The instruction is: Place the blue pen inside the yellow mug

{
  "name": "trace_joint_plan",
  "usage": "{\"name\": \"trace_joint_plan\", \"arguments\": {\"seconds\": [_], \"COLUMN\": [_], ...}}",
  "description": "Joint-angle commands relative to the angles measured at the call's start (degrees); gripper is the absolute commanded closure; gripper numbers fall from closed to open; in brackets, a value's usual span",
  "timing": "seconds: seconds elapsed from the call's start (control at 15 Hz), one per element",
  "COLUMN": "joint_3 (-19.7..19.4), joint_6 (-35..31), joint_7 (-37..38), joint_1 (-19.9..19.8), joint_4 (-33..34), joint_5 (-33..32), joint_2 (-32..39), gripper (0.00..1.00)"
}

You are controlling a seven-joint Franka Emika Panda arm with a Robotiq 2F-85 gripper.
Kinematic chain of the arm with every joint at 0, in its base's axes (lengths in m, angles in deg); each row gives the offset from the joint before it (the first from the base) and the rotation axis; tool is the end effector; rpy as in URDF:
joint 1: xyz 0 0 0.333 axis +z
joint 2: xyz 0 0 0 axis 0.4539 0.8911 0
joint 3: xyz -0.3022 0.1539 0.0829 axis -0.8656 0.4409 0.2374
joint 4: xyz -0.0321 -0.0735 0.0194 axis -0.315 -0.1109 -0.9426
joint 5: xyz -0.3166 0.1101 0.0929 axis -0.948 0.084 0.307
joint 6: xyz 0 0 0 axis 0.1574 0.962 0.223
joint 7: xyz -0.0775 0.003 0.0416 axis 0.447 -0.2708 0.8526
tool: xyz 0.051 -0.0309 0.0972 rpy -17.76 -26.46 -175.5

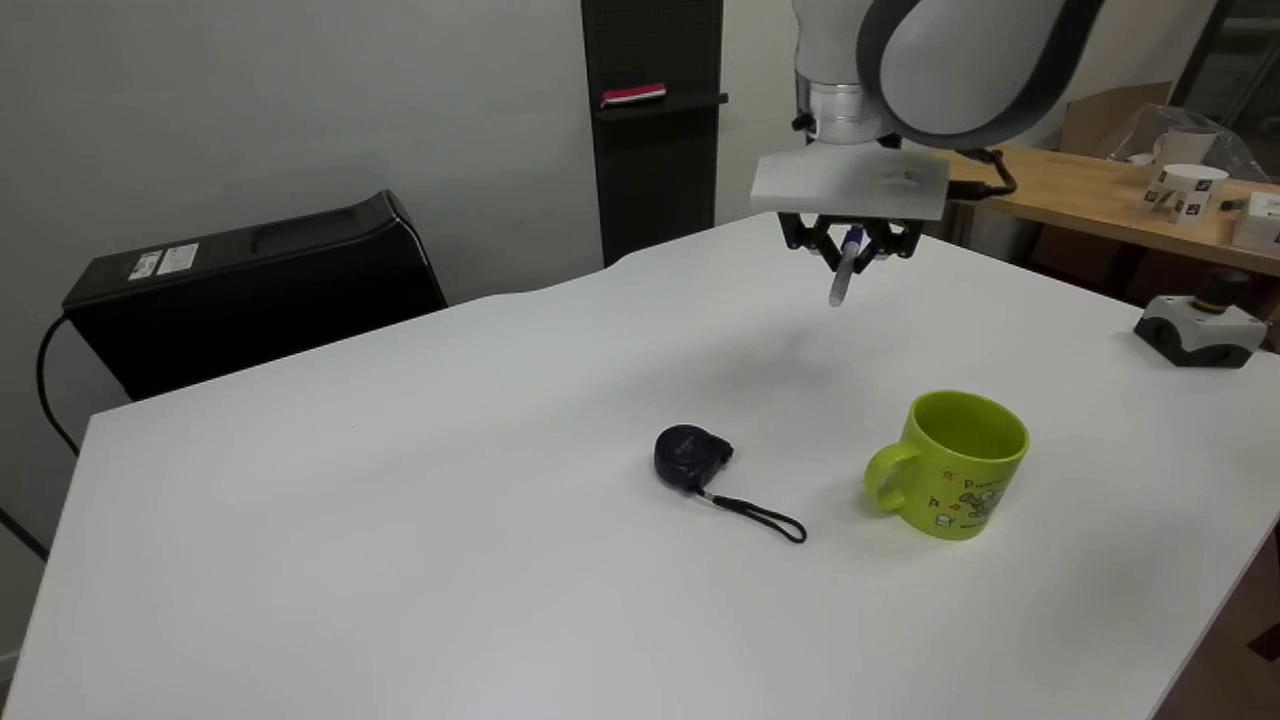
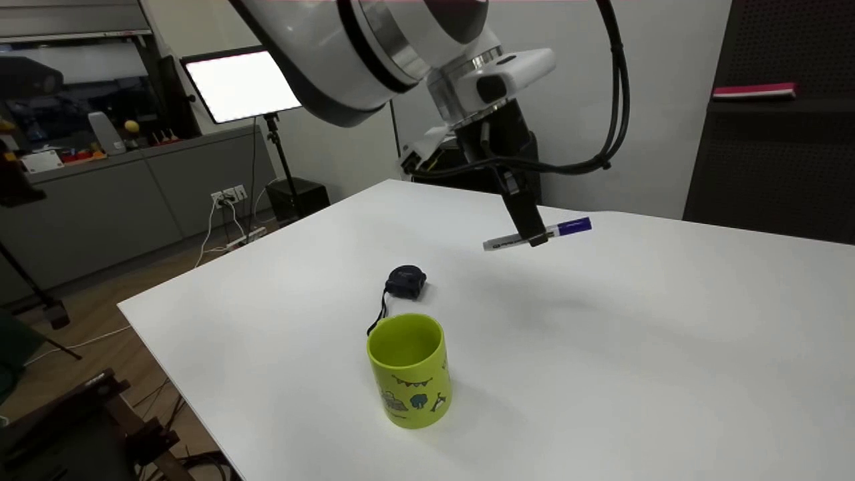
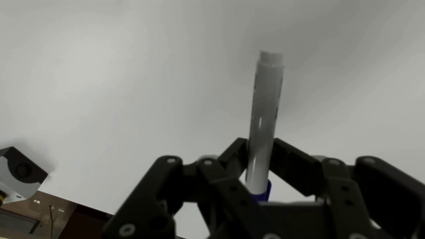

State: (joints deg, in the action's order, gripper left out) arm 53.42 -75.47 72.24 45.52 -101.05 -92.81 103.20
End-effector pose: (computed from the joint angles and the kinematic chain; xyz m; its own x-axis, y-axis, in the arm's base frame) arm 0.5724 -0.0167 0.2677 0.5008 -0.7820 0.3709 -0.8532 -0.5181 0.0597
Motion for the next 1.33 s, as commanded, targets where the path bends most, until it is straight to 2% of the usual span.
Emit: {"name": "trace_joint_plan", "arguments": {"seconds": [0.0, 0.2, 0.27, 0.6, 0.93, 1.27], "joint_3": [-3.49, -5.89, -8.60, -12.36, -14.27, -14.19], "joint_6": [-4.47, -6.29, -6.92, -6.28, -5.85, -2.49], "joint_7": [6.79, 14.17, 15.89, 26.06, 39.13, 48.63], "joint_1": [2.68, 4.33, 6.95, 10.85, 13.66, 15.00], "joint_4": [-10.91, -16.22, -17.73, -22.48, -24.18, -25.42], "joint_5": [-7.82, -17.62, -19.59, -31.72, -44.38, -54.48], "joint_2": [-8.22, -12.28, -13.15, -17.48, -18.74, -19.65], "gripper": [0.94, 0.94, 0.94, 0.94, 0.94, 0.94]}}
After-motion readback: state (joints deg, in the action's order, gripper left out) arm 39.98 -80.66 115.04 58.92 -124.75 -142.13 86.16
